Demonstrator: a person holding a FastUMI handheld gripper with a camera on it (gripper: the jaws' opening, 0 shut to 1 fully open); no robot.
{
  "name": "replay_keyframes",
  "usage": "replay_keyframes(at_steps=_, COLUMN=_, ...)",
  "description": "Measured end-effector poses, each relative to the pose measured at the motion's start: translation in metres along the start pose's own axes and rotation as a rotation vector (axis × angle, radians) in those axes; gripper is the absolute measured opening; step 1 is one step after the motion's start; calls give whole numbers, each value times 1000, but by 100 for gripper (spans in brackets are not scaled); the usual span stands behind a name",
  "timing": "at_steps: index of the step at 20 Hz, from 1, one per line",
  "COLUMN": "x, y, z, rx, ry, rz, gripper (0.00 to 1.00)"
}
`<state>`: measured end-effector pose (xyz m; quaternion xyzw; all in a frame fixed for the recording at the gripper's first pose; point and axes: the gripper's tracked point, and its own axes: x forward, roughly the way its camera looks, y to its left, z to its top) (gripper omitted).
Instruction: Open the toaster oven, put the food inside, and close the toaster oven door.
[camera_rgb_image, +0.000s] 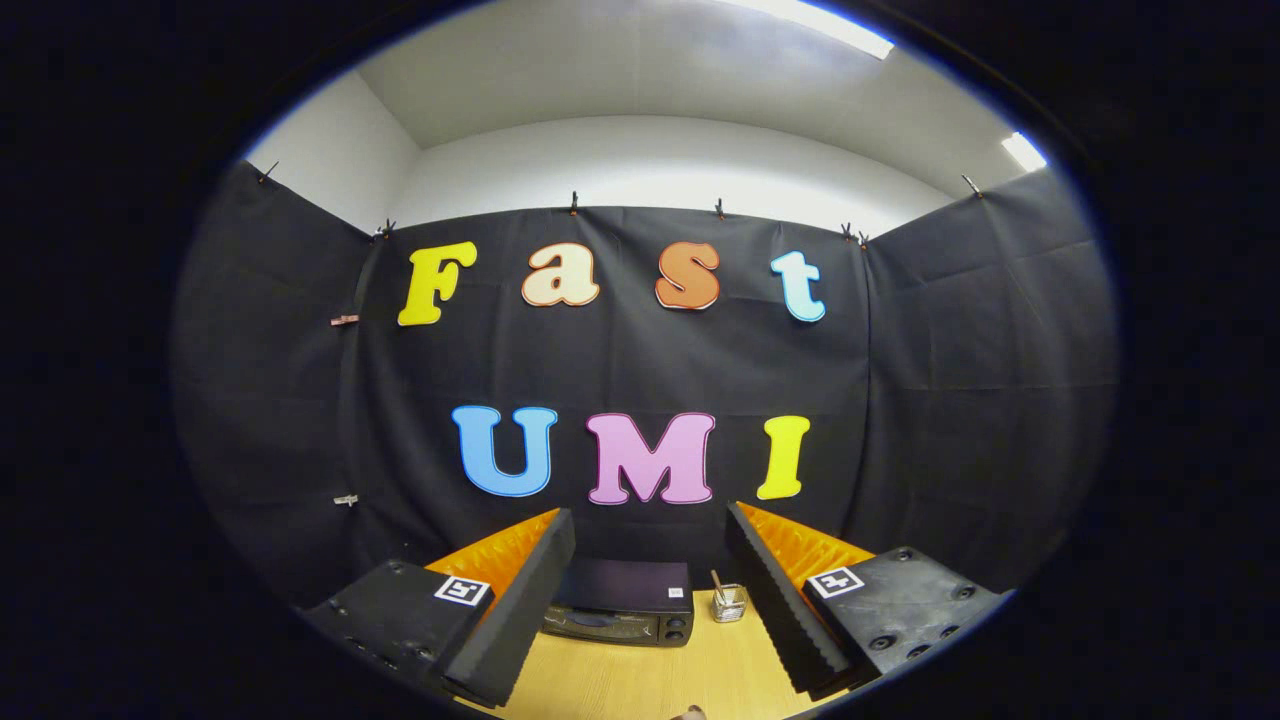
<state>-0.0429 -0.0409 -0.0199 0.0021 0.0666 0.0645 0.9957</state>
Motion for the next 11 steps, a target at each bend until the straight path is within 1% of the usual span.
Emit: replay_keyframes(at_steps=11, x=6, y=3, z=-4, rx=-1, ry=0, rz=13, gripper=99)
